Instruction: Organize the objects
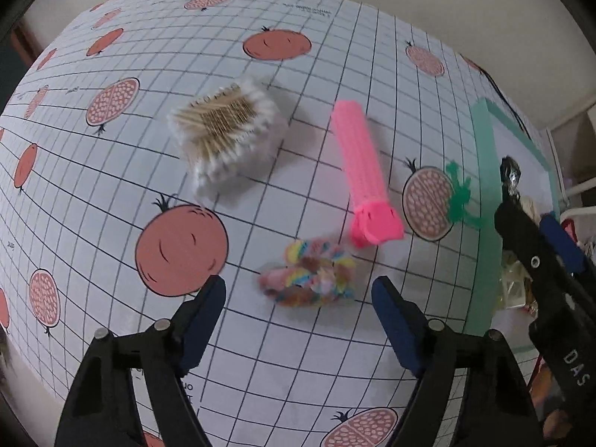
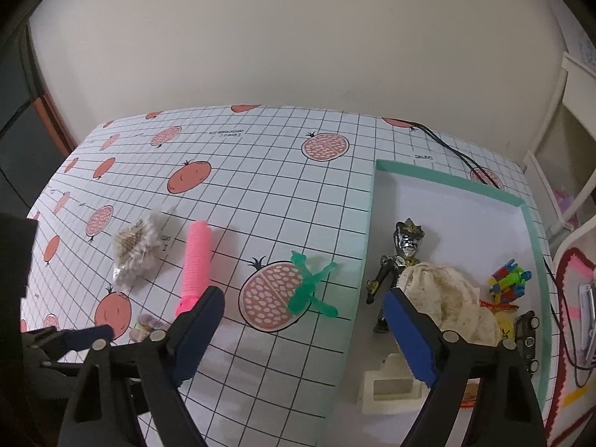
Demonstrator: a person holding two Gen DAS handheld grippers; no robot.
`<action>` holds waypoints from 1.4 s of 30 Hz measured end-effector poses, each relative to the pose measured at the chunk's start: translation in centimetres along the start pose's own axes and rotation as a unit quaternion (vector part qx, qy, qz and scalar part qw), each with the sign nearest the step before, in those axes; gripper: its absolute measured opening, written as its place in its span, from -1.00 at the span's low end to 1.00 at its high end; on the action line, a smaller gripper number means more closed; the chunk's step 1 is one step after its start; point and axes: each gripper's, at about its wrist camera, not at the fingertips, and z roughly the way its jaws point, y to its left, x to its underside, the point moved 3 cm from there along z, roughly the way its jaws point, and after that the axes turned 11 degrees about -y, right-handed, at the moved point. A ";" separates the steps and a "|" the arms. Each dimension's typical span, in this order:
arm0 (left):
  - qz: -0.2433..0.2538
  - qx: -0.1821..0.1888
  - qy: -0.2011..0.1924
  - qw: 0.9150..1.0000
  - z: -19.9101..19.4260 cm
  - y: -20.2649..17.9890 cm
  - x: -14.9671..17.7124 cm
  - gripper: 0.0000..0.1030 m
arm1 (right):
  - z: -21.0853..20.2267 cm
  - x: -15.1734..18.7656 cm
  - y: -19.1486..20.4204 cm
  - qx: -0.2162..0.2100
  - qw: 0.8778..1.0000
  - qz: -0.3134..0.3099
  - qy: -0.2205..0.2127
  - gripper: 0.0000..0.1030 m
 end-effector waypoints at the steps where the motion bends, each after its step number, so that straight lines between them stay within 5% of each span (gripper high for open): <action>1: 0.002 -0.002 0.003 1.000 0.2 -0.1 0.2 0.58 | 0.2 0.0 0.1 -0.001 1.000 -0.001 0.001 0.74; 14: 0.018 0.004 0.010 1.000 0.4 -0.5 0.3 0.13 | 1.2 0.1 1.5 -0.018 1.000 0.003 0.008 0.74; 25: 0.016 0.000 0.009 1.000 0.4 0.6 0.0 0.07 | 2.2 0.4 4.1 -0.044 0.999 -0.007 0.019 0.73; 42: 0.048 0.004 0.012 0.999 -0.1 1.1 0.0 0.06 | 4.9 1.6 5.9 -0.071 0.996 0.015 0.059 0.37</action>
